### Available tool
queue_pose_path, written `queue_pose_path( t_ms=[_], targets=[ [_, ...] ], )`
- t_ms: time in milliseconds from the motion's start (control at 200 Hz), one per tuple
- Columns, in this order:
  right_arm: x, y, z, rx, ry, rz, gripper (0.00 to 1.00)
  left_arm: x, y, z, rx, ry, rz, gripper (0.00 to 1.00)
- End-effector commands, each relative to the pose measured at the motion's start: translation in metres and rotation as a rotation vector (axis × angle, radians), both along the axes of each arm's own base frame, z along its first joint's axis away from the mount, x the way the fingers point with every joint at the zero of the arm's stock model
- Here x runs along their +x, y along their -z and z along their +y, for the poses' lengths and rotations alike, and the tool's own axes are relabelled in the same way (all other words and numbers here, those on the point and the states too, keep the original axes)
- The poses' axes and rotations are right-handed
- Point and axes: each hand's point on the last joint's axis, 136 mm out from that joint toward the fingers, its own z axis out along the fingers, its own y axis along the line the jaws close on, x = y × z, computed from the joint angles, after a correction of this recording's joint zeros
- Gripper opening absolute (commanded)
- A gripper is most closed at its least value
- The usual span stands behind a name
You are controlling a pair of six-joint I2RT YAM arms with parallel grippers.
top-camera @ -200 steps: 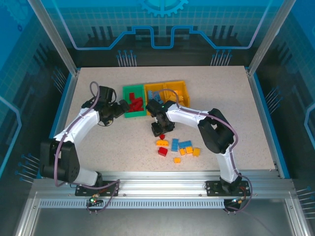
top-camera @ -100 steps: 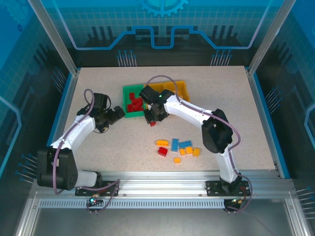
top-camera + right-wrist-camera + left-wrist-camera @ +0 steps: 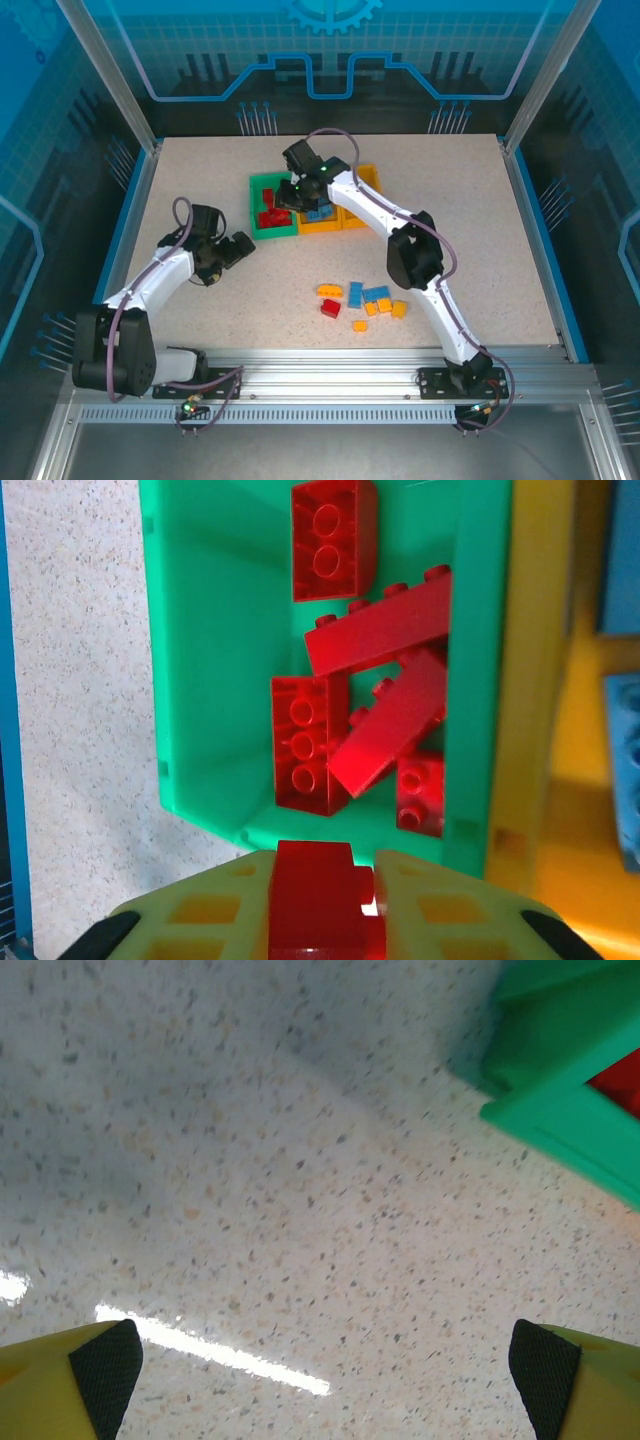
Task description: Sort the legos into containers by color
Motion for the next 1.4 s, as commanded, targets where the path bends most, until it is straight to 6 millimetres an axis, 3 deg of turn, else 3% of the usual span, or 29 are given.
queue_pose_path(
  t_ms=[0, 85, 235, 410, 570, 620, 635, 745, 765, 930, 1050, 1216, 1391],
  targets=[
    [0.01, 0.005, 0.005, 0.068, 0.061, 0.067, 0.28, -0.01, 0.0, -0.008, -0.046, -0.013, -0.006, 0.99],
    [0.018, 0.004, 0.008, 0.096, 0.081, 0.063, 0.34, -0.019, 0.004, -0.01, -0.049, -0.013, 0.005, 0.99],
    [0.023, 0.002, 0.009, 0.115, 0.093, 0.068, 0.69, -0.028, 0.01, -0.014, -0.059, -0.017, 0.015, 0.99],
    [0.019, -0.027, 0.015, 0.169, 0.054, 0.036, 0.75, -0.028, 0.012, -0.025, -0.052, 0.014, 0.016, 0.99],
    [0.004, -0.075, 0.007, 0.143, -0.064, -0.087, 0.77, -0.02, 0.004, -0.061, -0.036, 0.152, -0.019, 0.99],
    [-0.004, -0.075, -0.012, 0.042, -0.092, -0.126, 0.78, -0.018, 0.003, -0.075, -0.043, 0.19, -0.016, 0.99],
    [-0.007, -0.085, -0.02, 0.019, -0.089, -0.145, 0.79, -0.018, 0.004, -0.079, -0.047, 0.199, -0.013, 0.99],
    [-0.022, -0.078, -0.084, -0.154, -0.046, -0.155, 0.82, -0.019, 0.009, -0.105, -0.048, 0.263, 0.017, 0.99],
    [-0.026, -0.067, -0.096, -0.178, -0.035, -0.135, 0.82, -0.019, 0.009, -0.11, -0.045, 0.277, 0.015, 0.99],
    [-0.059, -0.038, -0.206, -0.246, 0.158, -0.061, 0.85, -0.018, 0.008, -0.146, -0.039, 0.406, -0.005, 0.99],
    [-0.09, -0.021, -0.266, -0.304, 0.236, -0.009, 0.86, -0.014, 0.0, -0.175, -0.032, 0.524, -0.027, 0.99],
    [-0.124, -0.004, -0.319, -0.37, 0.317, 0.06, 0.88, -0.02, 0.001, -0.209, 0.015, 0.674, 0.002, 0.99],
    [-0.139, 0.0, -0.348, -0.349, 0.402, 0.085, 0.88, -0.033, 0.014, -0.23, 0.048, 0.754, 0.061, 0.99]
  ],
)
